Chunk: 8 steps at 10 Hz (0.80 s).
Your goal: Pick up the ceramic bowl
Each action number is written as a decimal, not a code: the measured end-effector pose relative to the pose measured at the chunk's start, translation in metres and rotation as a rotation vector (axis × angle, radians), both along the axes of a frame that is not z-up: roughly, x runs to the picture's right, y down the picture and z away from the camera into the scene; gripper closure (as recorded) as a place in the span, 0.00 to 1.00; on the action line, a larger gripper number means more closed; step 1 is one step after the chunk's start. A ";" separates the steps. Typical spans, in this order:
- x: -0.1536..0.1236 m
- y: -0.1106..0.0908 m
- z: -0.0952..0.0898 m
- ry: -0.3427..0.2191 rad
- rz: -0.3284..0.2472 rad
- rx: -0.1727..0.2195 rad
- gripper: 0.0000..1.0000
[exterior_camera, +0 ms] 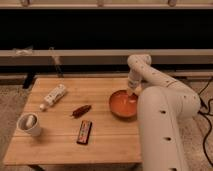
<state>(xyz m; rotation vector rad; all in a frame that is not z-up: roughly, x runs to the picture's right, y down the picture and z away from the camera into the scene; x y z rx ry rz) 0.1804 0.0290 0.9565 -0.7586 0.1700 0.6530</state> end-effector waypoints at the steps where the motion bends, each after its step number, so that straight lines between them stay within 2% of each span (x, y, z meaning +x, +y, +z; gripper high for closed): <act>1: 0.002 -0.005 -0.005 -0.005 0.006 0.000 1.00; 5: 0.001 -0.034 -0.029 -0.047 0.023 -0.002 1.00; 8: -0.007 -0.059 -0.048 -0.099 0.027 0.011 1.00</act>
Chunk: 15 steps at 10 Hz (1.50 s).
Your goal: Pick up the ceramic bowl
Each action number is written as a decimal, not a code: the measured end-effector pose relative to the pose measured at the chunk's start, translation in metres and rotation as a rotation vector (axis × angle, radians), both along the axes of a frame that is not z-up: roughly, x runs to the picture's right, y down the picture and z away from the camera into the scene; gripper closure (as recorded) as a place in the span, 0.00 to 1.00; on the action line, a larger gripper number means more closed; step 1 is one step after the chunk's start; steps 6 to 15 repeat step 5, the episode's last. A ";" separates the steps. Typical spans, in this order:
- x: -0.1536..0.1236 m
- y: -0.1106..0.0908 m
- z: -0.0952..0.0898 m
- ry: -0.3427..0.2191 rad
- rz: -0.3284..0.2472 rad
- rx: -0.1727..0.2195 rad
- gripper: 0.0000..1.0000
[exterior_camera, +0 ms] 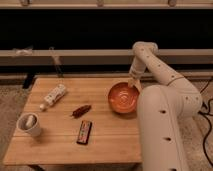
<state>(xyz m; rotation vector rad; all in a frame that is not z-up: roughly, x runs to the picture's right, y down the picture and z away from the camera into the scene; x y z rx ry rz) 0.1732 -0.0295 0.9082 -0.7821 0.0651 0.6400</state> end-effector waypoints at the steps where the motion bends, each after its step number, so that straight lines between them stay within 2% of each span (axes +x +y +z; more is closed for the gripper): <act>1: -0.004 -0.008 -0.007 -0.022 -0.003 0.008 1.00; 2: -0.009 -0.019 -0.016 -0.053 -0.009 0.018 1.00; 4: -0.018 -0.026 -0.025 -0.100 -0.008 0.019 1.00; 15: -0.019 -0.026 -0.025 -0.102 -0.009 0.018 1.00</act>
